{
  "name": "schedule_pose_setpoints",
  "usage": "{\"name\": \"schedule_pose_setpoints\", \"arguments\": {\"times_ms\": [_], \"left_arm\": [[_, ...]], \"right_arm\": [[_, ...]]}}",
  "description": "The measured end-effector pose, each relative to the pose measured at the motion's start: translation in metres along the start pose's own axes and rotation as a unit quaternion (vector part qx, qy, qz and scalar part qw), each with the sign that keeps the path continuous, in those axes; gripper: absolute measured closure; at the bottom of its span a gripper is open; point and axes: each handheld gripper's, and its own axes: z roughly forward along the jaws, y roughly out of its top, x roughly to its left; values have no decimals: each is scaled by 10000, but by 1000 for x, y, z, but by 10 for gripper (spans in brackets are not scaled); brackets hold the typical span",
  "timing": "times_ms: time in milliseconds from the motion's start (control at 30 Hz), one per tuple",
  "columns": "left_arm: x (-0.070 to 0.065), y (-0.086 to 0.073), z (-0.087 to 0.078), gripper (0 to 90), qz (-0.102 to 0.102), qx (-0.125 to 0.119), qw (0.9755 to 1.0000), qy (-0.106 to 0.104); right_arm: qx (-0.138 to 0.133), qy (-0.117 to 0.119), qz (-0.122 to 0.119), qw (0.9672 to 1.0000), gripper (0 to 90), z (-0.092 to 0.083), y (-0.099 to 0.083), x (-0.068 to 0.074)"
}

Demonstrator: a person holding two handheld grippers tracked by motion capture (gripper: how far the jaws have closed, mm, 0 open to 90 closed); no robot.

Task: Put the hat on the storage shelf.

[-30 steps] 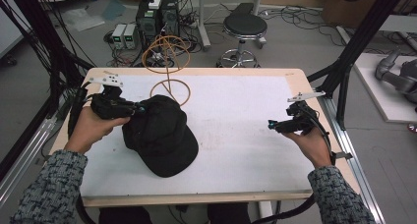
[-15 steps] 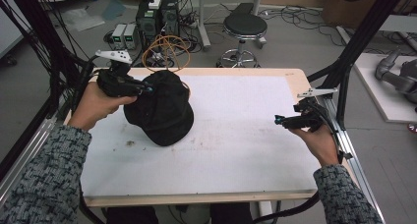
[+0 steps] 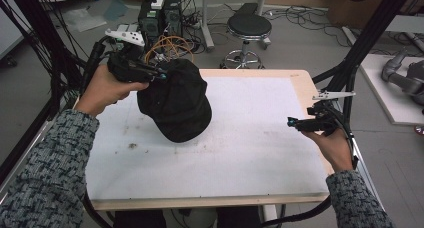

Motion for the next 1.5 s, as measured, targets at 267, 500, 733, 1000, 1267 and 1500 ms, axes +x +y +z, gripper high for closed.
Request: {"name": "schedule_pose_setpoints", "arguments": {"times_ms": [267, 500, 733, 1000, 1267, 1500], "left_arm": [[8, 23, -10, 882, -43, -389, 9992, 2], [23, 40, -18, 882, -22, -564, 9982, 186], [45, 54, -23, 882, -43, -804, 9957, 454], [72, 59, -20, 882, -103, -891, 9915, 946], [103, 49, -3, 881, -541, -915, 9853, 1338], [119, 43, 11, 880, -786, -662, 9794, 1741]], "right_arm": [[-3, -1, 109, 9999, 126, -1, -4, -3], [-45, -20, 120, 9999, 126, -5, -2, -3], [-13, -82, 120, 9999, 126, -11, -4, -2], [-3, -111, 153, 9998, 126, -12, -4, -1], [57, -111, 145, 9998, 126, -12, -8, -1], [80, -133, 110, 9998, 126, -15, -10, 1]]}}
